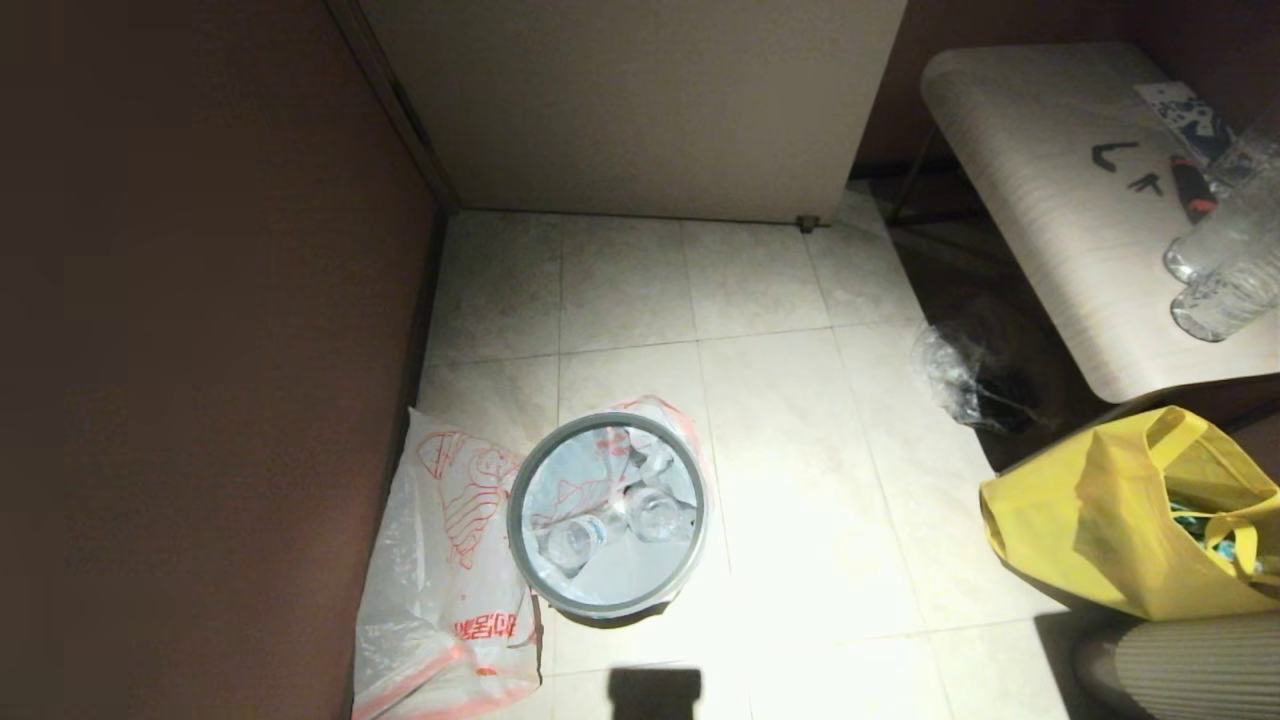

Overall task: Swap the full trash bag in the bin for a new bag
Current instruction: Place the trash can ring on the floor

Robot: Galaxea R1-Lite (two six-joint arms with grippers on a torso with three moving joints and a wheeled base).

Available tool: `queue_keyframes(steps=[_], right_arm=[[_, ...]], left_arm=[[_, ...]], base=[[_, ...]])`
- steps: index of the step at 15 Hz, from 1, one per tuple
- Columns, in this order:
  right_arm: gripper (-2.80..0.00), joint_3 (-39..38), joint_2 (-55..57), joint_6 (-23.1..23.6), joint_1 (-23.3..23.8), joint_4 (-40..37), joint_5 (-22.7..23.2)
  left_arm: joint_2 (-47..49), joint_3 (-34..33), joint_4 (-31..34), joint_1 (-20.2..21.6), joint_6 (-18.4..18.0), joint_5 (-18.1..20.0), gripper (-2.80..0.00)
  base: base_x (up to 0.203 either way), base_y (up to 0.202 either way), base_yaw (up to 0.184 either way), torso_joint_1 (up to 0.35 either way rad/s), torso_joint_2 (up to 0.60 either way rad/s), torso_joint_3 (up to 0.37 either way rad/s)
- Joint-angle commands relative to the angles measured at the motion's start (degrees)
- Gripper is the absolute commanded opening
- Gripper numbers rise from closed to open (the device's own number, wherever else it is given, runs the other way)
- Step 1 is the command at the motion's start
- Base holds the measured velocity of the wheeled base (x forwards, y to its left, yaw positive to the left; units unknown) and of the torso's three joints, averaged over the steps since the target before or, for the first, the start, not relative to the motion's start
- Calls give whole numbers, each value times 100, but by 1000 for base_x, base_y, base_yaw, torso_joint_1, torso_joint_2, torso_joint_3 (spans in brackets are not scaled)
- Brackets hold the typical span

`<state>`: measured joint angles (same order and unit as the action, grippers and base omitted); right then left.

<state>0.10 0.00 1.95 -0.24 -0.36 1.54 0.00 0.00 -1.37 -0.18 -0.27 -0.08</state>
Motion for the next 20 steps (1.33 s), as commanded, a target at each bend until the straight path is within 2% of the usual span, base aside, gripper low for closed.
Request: queue_keyframes(steps=[1,6,10,13,15,20], right_arm=[[-280,-1,0,7,-2,-8,5],[-280,164,8,293,6,-25,-6],[-280,863,276,319,7,-464,9],[-280,1338,847,592,-6,-630,20],[-280,1679,1444,836,-1,-613,8],[-280,3327,3763,925,-150,-614,201]], left_arm=[[9,-70,-4,1,0,-1,-280],[9,-70,-4,1,0,-1,-280],[9,-70,-4,1,0,-1,-280],[9,-70,-4,1,0,-1,-280],[9,-70,-4,1,0,-1,-280],[9,-70,2,1,0,-1,-280]], base=[[0,0,0,0,0,0],[0,0,0,0,0,0],[0,0,0,0,0,0],[0,0,0,0,0,0],[0,0,0,0,0,0],[0,0,0,0,0,0]])
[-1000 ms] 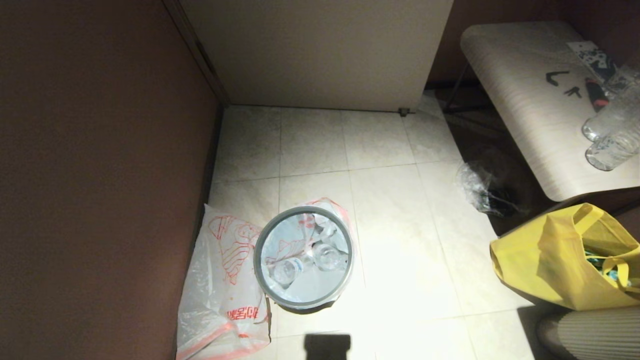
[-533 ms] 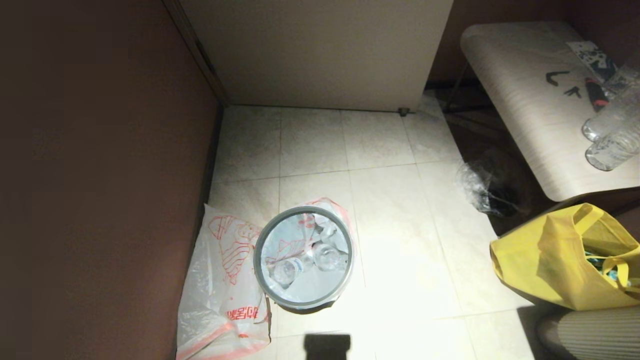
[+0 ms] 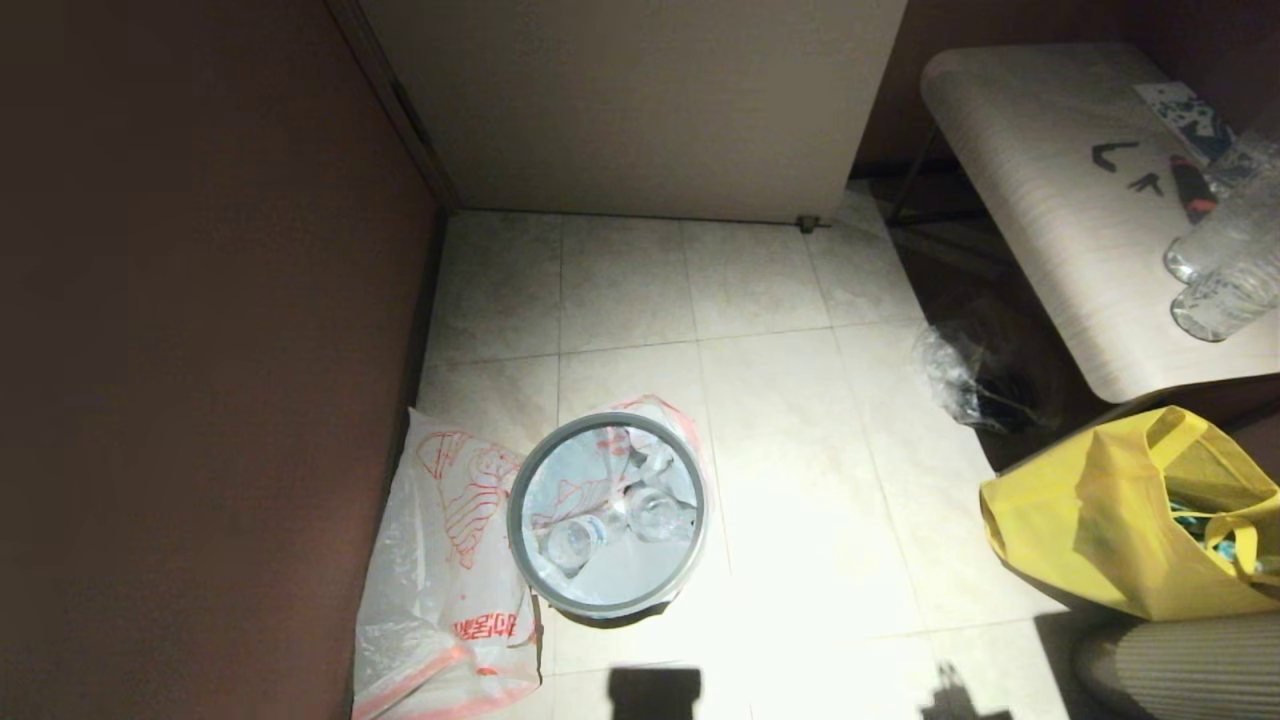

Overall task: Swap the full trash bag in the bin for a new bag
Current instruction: Place the trash can ring on the floor

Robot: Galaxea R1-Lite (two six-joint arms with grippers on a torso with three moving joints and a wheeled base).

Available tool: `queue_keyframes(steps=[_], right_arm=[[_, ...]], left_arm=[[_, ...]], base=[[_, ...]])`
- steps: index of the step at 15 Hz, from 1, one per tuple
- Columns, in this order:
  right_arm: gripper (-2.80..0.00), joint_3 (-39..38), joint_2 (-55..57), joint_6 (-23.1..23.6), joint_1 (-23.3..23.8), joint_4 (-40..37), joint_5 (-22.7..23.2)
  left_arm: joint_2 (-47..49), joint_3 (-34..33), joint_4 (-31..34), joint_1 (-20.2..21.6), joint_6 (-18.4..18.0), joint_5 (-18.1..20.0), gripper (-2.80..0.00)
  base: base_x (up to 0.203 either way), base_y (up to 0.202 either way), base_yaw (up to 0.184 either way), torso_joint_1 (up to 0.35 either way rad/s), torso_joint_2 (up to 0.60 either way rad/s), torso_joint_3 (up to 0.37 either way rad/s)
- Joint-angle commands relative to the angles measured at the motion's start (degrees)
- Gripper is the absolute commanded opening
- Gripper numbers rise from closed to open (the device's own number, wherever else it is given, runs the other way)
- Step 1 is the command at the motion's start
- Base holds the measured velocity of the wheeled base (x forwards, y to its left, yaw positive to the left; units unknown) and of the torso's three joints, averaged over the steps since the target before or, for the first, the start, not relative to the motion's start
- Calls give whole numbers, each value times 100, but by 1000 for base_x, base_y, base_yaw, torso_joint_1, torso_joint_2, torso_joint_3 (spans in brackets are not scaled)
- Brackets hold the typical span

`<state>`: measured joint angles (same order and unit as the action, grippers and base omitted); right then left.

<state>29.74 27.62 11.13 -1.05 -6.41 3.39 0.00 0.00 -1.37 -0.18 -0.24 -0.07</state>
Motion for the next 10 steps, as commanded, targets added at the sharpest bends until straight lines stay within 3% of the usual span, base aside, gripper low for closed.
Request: queue_keyframes(steps=[1,3,5,7,10], right_arm=[[-280,665,1442,3,-263,-16,33],[-280,1281,2314,-5,-993,-36,-116],[-280,1900,3259,-77,-1986,-26,-580],[-280,2498,4175,-278,-2478,-17,-890],[-280,3091,5664,-747,-2791,-18,-1187]], left_arm=[[9,-70,-4,1,-2,-1,-280],[9,-70,-4,1,-2,-1,-280],[9,-70,-4,1,-2,-1,-280],[9,-70,-4,1,-2,-1,-280],[9,-70,5,1,-2,-1,-280]], base=[[0,0,0,0,0,0],[0,0,0,0,0,0],[0,0,0,0,0,0],[0,0,0,0,0,0],[0,0,0,0,0,0]])
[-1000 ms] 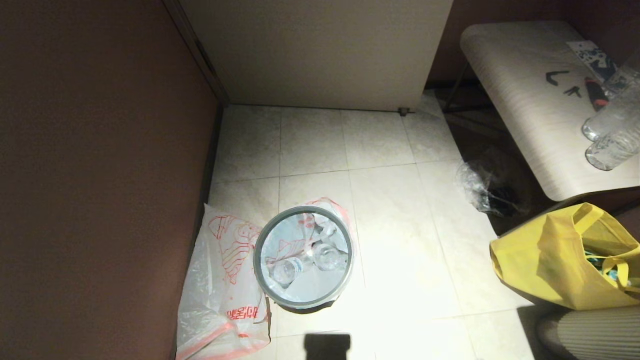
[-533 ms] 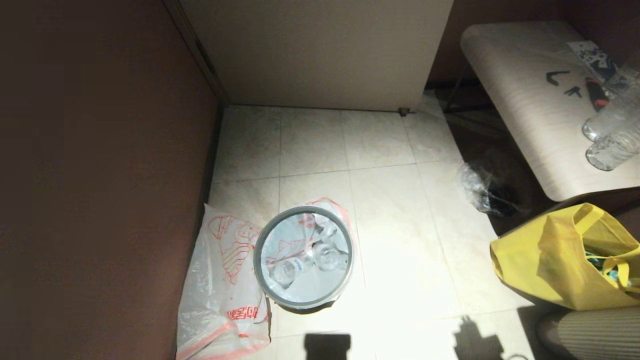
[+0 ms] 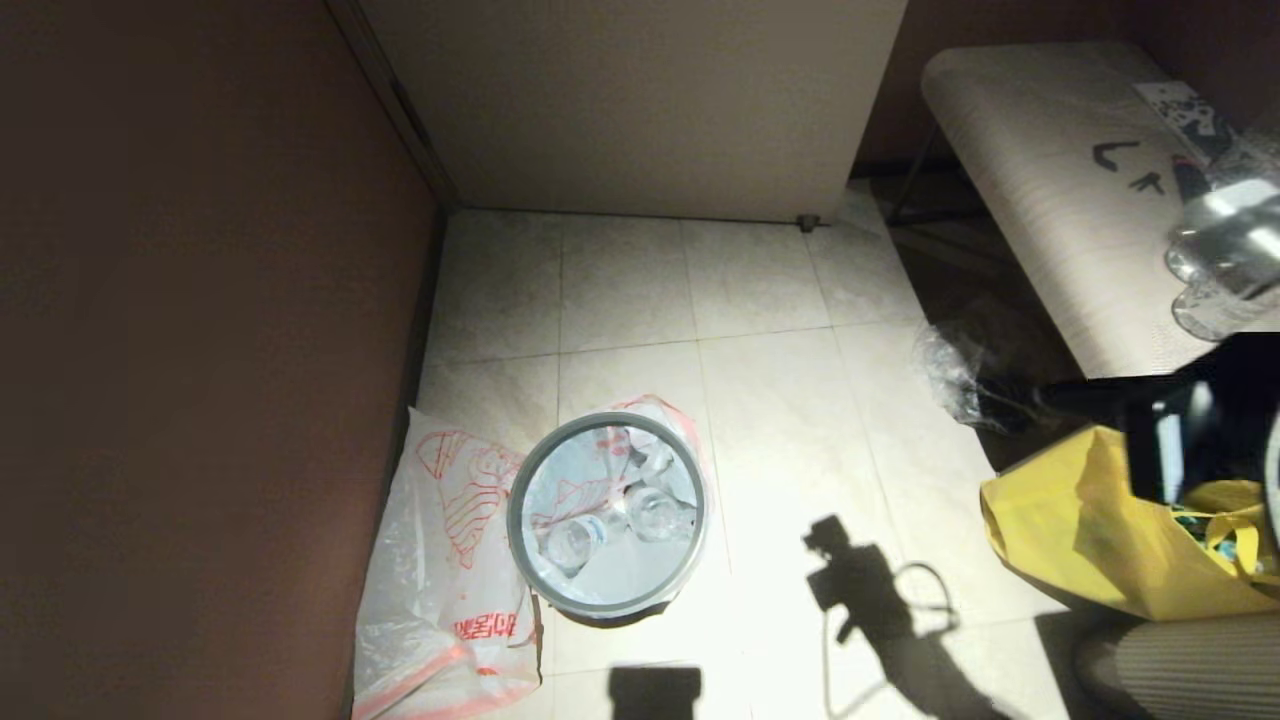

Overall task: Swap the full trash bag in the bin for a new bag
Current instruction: Place the trash can ring on the floor

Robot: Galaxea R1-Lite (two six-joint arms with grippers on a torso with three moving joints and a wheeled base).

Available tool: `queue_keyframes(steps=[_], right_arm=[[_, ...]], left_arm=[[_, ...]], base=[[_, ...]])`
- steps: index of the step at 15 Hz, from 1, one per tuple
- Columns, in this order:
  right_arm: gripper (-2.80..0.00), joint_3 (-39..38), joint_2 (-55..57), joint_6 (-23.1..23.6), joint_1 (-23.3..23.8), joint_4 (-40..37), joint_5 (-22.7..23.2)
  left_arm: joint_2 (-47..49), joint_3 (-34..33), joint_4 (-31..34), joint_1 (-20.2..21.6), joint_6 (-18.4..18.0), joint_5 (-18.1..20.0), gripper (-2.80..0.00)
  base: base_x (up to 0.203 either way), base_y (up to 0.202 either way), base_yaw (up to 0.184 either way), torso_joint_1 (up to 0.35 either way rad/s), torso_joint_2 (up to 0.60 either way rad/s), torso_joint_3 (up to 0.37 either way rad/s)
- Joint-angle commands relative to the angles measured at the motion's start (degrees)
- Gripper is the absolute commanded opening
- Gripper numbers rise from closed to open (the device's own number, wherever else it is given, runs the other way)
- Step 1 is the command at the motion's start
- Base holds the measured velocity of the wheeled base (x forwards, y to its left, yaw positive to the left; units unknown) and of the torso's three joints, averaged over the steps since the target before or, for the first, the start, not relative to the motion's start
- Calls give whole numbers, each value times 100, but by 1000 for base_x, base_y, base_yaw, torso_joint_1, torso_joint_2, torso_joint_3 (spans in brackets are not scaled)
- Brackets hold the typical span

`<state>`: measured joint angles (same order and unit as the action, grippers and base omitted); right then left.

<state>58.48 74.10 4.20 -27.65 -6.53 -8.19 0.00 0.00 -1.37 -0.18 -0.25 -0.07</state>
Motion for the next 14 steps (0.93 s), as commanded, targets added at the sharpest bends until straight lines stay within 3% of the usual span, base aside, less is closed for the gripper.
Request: queue_keyframes(steps=[1,10,11,14], right_arm=[[-280,429,1500,-166,-209,3,-95],[-280,2537,4690,-1042,-524,104,-431],[0,2639,4855,-1120,-566,95,-456],[0,2663,5112,-1154,-952,96,-517]], left_arm=[[9,-70,-4,1,-1,-1,-280],[9,-70,-4,1,-1,-1,-280],[9,-70,-4,1,-1,-1,-280],[9,-70,-2,1,-1,-1,-280]], base=[[0,0,0,0,0,0],[0,0,0,0,0,0],[0,0,0,0,0,0],[0,0,0,0,0,0]])
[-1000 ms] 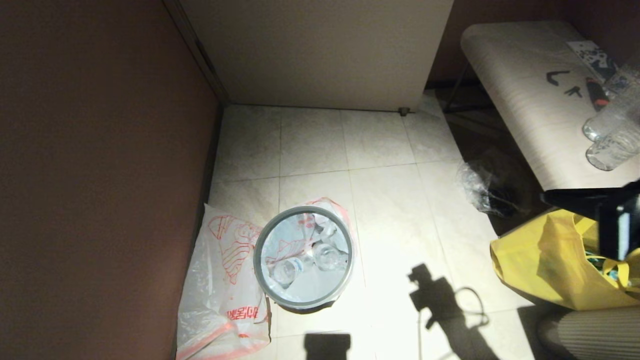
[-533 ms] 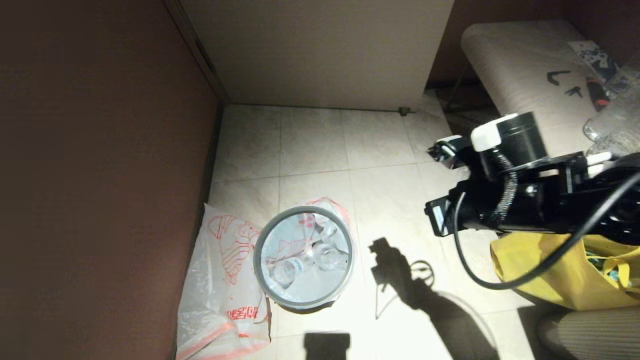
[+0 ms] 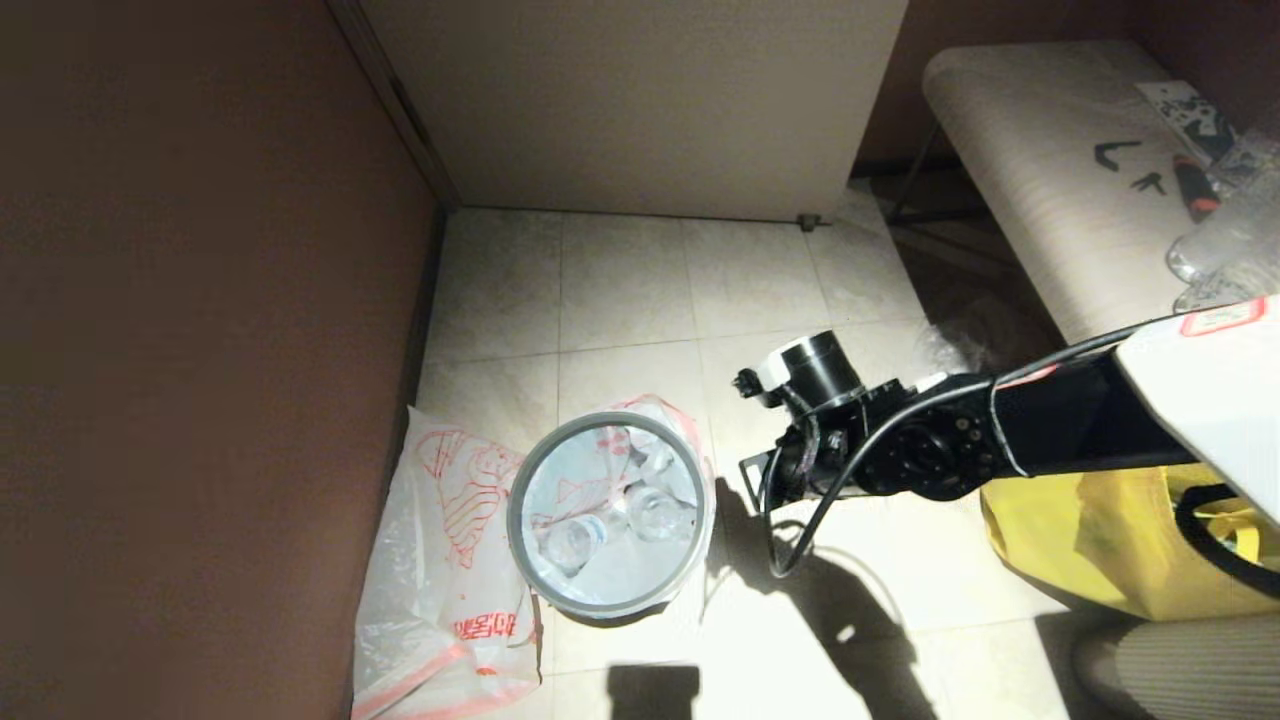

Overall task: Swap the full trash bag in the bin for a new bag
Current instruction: Place the trash can ring on the floor

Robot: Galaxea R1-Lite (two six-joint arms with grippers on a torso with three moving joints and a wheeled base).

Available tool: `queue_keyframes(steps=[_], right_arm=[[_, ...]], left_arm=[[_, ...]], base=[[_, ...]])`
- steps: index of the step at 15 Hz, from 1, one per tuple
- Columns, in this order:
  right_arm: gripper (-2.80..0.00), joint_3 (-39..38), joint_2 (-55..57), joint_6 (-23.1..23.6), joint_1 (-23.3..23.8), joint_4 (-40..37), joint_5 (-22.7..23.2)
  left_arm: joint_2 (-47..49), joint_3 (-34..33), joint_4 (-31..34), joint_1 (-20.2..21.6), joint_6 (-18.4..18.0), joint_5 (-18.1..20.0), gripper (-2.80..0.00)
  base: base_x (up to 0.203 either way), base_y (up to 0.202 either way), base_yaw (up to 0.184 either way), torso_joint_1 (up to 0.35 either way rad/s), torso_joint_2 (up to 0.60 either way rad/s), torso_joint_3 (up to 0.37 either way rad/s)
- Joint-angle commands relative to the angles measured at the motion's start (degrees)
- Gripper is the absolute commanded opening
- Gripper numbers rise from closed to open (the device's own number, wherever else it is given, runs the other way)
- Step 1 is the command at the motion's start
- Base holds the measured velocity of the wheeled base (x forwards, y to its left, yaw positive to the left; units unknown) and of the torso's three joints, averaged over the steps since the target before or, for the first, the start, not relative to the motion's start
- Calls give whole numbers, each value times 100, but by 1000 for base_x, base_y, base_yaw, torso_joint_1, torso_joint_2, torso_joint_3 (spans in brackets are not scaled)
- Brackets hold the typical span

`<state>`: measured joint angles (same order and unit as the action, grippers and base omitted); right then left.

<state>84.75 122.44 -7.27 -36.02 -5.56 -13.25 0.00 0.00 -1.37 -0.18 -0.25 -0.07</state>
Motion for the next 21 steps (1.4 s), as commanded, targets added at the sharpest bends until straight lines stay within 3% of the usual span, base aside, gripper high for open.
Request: queue_keyframes(steps=[1,8,14,15,21], right_arm=[[0,110,426,-10,-201,12,-94],[0,1302,1481,-3,-444,379,-763],[0,2079,2047,76,-396,343,-791],[-280,2279,2149,131,-340,335,-788],[-280,2696,2645,401,-292,336,-793]], left_arm=[[9,-70,-4,1,-2,-1,-280],[9,-70,-4,1,-2,-1,-280],[9,-70,-1,1,-2,-1,-280],[9,-70,-4,1,-2,-1,-280],[9,-70,-4,1,-2,-1,-280]], base=[[0,0,0,0,0,0],[0,0,0,0,0,0],[0,0,0,0,0,0],[0,0,0,0,0,0],[0,0,0,0,0,0]])
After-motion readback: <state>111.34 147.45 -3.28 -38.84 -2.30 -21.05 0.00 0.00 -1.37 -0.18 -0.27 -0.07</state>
